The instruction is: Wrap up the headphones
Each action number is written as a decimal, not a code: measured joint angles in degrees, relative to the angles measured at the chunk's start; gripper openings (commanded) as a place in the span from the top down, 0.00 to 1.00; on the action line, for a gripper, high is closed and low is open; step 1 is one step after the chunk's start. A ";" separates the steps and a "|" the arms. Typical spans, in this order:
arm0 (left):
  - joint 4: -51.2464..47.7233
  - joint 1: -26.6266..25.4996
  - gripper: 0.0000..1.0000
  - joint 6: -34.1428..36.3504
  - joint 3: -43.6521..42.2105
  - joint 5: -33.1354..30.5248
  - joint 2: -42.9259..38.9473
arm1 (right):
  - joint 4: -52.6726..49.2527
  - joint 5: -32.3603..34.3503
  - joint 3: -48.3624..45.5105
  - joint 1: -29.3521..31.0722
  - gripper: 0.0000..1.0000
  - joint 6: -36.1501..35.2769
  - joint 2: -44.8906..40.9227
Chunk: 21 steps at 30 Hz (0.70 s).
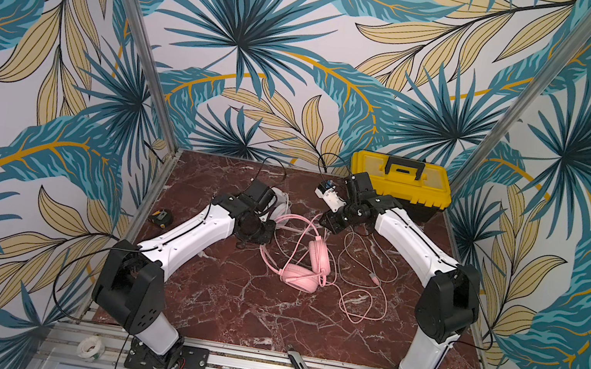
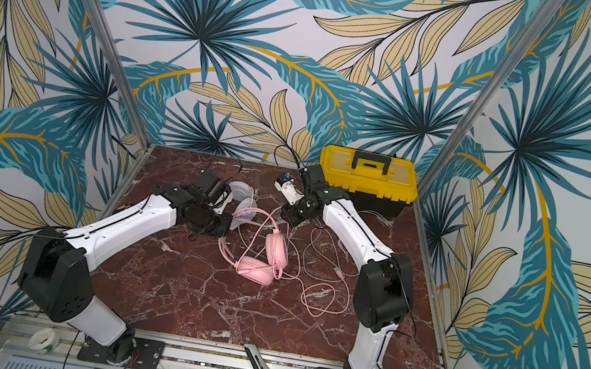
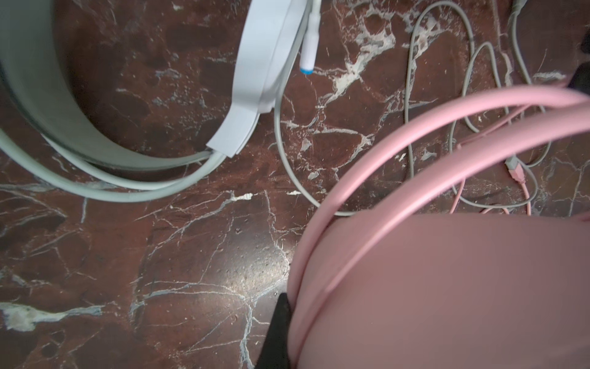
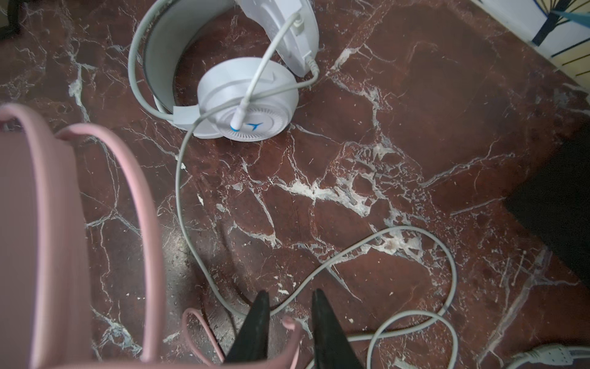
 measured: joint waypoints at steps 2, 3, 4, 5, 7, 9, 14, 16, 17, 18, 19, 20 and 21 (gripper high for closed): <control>-0.57 0.17 1.00 -0.20 -0.55 0.50 -0.13 | 1.62 -1.16 -2.56 -0.04 0.70 2.47 0.00; -0.70 0.31 1.00 -0.35 -0.63 0.76 -0.15 | 2.19 -1.57 -3.56 -0.04 0.68 3.41 0.00; -0.70 0.57 1.00 -0.57 -0.83 1.09 -0.22 | 2.89 -2.12 -4.81 -0.04 0.66 4.72 0.00; -0.70 0.92 1.00 -0.92 -1.09 1.55 -0.35 | 3.58 -2.71 -5.99 -0.02 0.66 6.16 0.00; -0.68 1.66 1.00 -1.77 -1.66 2.23 -0.57 | 5.05 -3.63 -8.02 0.00 0.64 8.39 0.00; -0.63 2.51 1.00 -2.82 -2.47 2.97 -1.01 | 6.62 -4.28 -10.19 0.00 0.63 10.69 -0.04; -0.61 3.85 1.00 -6.86 -5.01 4.31 -2.36 | 10.62 -4.79 -16.94 0.00 0.57 16.02 -1.16; -0.33 3.91 1.00 -9.31 -6.58 4.35 -2.73 | 11.41 -4.63 -18.97 0.00 0.55 17.59 -1.86; -0.15 3.91 1.00 -10.69 -7.76 4.31 -2.95 | 11.89 -4.48 -19.93 0.00 0.54 18.18 -2.43; -0.11 3.89 1.00 -11.80 -8.76 4.22 -3.10 | 12.20 -4.31 -20.72 0.00 0.53 18.73 -2.99; -0.11 3.89 1.00 -13.29 -10.08 3.98 -3.26 | 12.39 -4.15 -21.57 0.00 0.52 19.26 -3.85; -0.11 3.82 1.00 -14.80 -11.45 3.67 -3.39 | 12.55 -4.07 -22.32 0.00 0.52 19.74 -4.72; -0.11 3.69 1.00 -15.98 -12.59 3.32 -3.56 | 12.72 -3.91 -22.84 0.00 0.52 20.15 -5.53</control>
